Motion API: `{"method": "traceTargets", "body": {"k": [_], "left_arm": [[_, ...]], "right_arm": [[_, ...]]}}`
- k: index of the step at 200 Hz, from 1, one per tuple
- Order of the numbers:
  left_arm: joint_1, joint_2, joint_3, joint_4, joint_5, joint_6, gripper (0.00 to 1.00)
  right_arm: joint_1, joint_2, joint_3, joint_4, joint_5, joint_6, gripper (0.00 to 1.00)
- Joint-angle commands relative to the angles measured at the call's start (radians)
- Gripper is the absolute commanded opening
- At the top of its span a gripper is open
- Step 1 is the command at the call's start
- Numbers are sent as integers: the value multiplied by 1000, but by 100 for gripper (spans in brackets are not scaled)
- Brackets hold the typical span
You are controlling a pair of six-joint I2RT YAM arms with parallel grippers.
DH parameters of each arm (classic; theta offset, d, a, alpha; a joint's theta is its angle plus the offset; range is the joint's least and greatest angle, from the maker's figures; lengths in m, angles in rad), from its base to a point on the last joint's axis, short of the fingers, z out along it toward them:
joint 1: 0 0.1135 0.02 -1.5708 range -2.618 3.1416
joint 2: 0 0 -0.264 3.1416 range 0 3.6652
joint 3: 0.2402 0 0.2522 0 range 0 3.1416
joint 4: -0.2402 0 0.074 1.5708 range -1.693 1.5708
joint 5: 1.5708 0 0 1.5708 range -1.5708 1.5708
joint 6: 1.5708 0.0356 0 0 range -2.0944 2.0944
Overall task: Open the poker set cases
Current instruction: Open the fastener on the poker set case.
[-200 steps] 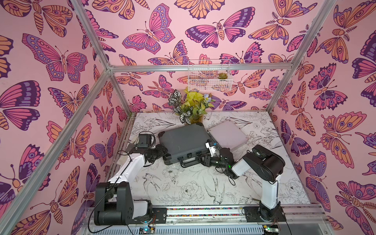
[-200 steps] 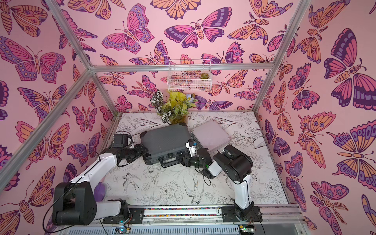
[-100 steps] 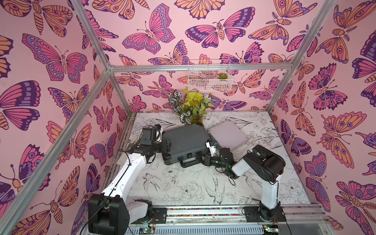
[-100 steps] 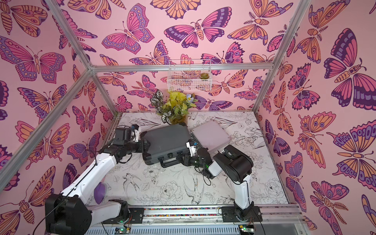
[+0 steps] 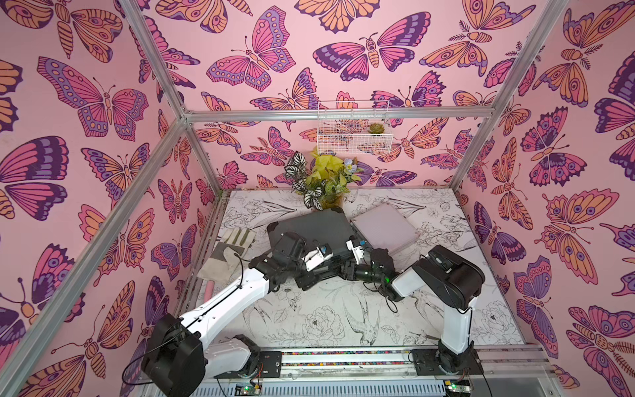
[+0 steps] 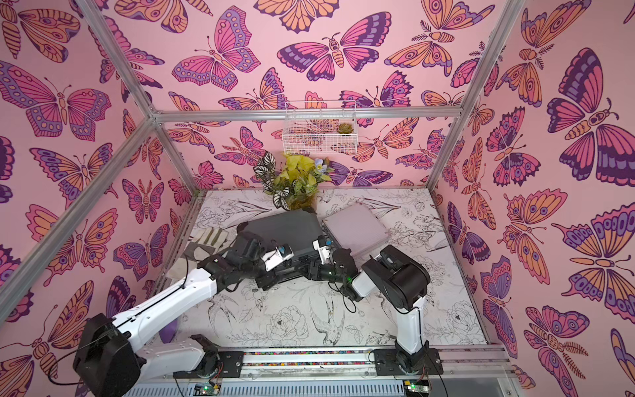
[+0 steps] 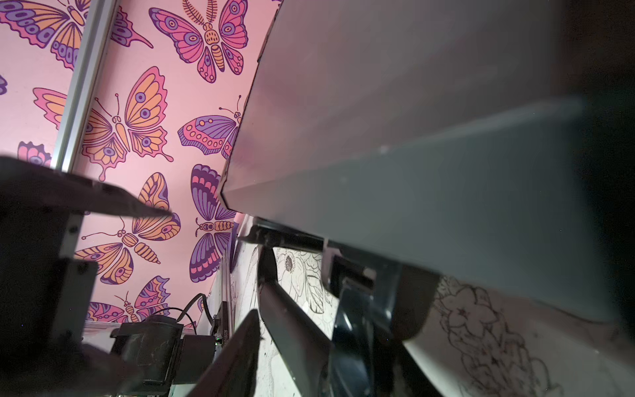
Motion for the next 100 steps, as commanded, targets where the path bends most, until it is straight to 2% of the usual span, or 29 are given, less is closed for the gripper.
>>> {"method": "traceTargets", "body": {"k": [1, 26, 49, 93, 100], "left_arm": [[-21, 16, -42, 22, 16, 135, 80], [-31, 25, -96, 133, -46, 144, 81], [-30, 18, -155, 246, -46, 148, 85], [-32, 34, -175, 341, -85, 151, 87], [-31, 73, -177, 357, -89, 157, 87]], "right_arm": [[1, -29, -11, 55, -37, 7, 53], [1, -25, -10, 70, -43, -2, 54], [1, -25, -10, 80, -46, -10, 55], [1, -26, -9, 103, -45, -15, 56], [2, -25, -10, 108, -46, -14, 56]]}}
